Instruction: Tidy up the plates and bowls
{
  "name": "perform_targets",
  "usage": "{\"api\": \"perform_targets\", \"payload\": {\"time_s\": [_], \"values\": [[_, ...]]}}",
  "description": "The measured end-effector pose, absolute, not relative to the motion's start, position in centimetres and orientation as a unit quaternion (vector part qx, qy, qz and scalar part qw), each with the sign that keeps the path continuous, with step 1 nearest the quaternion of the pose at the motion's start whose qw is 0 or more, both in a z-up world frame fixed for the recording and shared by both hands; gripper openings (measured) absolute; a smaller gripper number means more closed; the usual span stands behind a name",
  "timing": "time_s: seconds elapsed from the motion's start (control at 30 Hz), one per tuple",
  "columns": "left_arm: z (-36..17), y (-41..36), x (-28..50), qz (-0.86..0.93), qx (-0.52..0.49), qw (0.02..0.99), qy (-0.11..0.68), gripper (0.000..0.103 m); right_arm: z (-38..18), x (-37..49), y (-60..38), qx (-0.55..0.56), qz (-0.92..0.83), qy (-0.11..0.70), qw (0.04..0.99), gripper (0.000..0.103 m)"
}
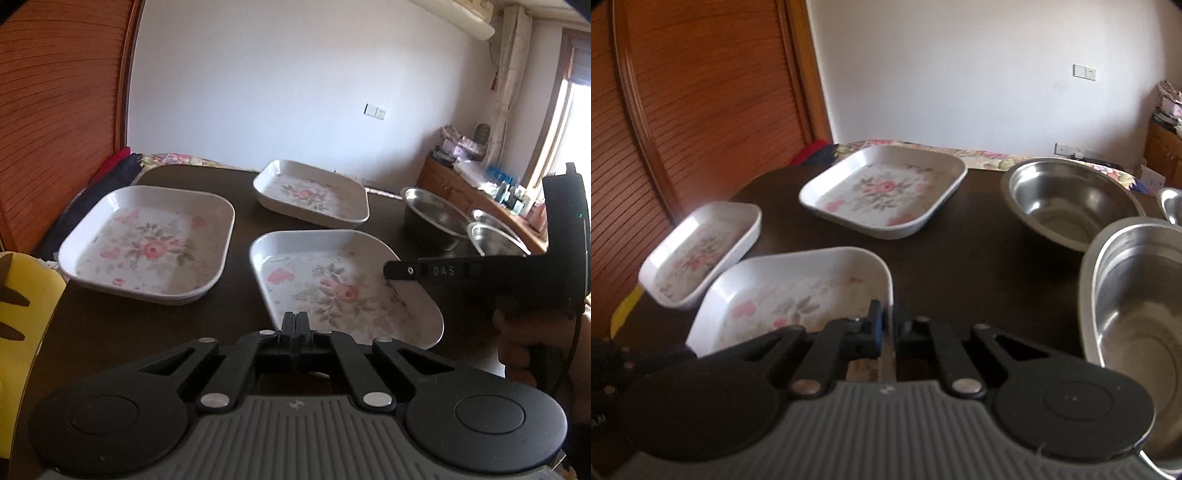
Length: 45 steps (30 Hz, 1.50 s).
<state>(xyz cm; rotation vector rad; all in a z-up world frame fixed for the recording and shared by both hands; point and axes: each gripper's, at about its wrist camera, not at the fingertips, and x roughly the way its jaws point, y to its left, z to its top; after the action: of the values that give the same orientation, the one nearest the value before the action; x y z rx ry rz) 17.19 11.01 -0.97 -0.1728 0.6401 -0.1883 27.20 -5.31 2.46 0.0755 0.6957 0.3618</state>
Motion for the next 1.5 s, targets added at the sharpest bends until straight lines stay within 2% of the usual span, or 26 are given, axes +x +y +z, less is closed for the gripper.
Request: {"api": "perform_targets", "payload": {"time_s": [0.17,0.33,0.43,0.47,0.5,0.57,1.5], "values": [[-0.9,11.7,17.4,-0.069,-0.085,0.943,0.315,0.019,2.3,27.1,-6.3,0.036,0.169,0.336,0.926,0.006],[-1.2,11.7,18.2,-0.086,-0.102,0.936,0.325,0.046,2.3,27.1,-6.3,0.038,0.169,0.334,0.927,0.006],[-1.5,11.2,18.6,-0.085,-0.097,0.934,0.332,0.045,2.3,27.0,-6.2,0.039,0.169,0.333,0.927,0.006],[-1.7,11.1,18.8,-0.083,-0.093,0.934,0.336,0.042,2.3,27.0,-6.2,0.039,0.169,0.333,0.927,0.006],[-1.8,11.0,19.0,-0.083,-0.092,0.932,0.34,0.034,2.3,27.0,-6.3,0.039,0.17,0.332,0.927,0.006],[-2.2,11.0,19.3,-0.091,-0.096,0.929,0.346,0.029,2.3,26.8,-6.3,0.039,0.17,0.331,0.927,0.006],[0.2,10.7,10.5,-0.109,-0.105,0.945,0.288,0.029,3.8,19.5,-9.2,0.068,0.232,0.291,0.926,0.007]]}}
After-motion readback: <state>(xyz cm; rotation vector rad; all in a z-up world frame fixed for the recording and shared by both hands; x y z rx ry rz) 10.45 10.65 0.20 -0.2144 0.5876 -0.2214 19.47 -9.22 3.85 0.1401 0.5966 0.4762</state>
